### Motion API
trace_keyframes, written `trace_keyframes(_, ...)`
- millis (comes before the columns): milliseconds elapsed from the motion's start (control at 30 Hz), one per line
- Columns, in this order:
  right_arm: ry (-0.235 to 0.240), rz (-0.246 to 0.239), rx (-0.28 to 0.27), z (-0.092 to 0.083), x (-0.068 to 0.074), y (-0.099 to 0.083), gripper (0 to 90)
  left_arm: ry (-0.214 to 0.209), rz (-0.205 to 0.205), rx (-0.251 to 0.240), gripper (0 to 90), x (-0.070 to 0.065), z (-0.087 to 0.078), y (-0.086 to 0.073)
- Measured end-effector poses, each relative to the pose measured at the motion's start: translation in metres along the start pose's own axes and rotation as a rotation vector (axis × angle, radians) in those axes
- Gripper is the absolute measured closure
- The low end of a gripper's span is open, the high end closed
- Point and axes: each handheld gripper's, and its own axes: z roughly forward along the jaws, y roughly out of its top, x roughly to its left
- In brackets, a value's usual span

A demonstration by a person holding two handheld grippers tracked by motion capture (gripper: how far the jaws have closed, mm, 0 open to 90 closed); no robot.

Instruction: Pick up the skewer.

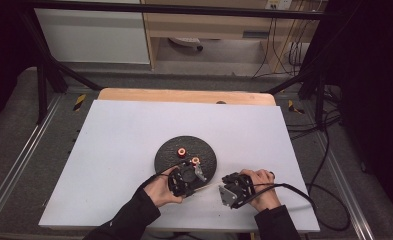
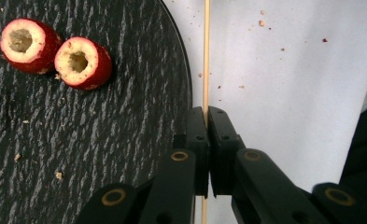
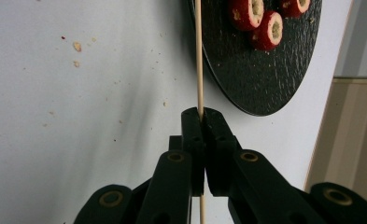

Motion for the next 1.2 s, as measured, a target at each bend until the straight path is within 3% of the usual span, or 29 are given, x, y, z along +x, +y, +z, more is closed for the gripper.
trace_keyframes(500,-0.017,-0.002,-0.018,-0.002,-0.001,0.0,88.1,0.013,-0.003,0.006,88.3,-0.002,0.0,0.0)
trace_keyframes(667,-0.01,0.048,-0.032,-0.003,-0.003,-0.001,83.1,0.024,-0.009,-0.002,88.7,-0.002,-0.002,0.0)
trace_keyframes(800,-0.031,0.191,-0.065,-0.008,-0.008,-0.006,67.0,0.036,-0.026,-0.017,88.8,0.001,-0.006,-0.007)
trace_keyframes(900,-0.074,0.343,-0.096,-0.013,-0.011,-0.014,52.0,0.045,-0.043,-0.031,88.7,0.006,-0.01,-0.015)
trace_keyframes(1033,-0.106,0.561,-0.146,-0.018,-0.012,-0.026,39.4,0.056,-0.079,-0.059,88.7,0.01,-0.015,-0.028)
trace_keyframes(1200,-0.08,0.788,-0.16,-0.018,-0.01,-0.039,29.3,0.073,-0.122,-0.111,88.7,0.014,-0.022,-0.045)
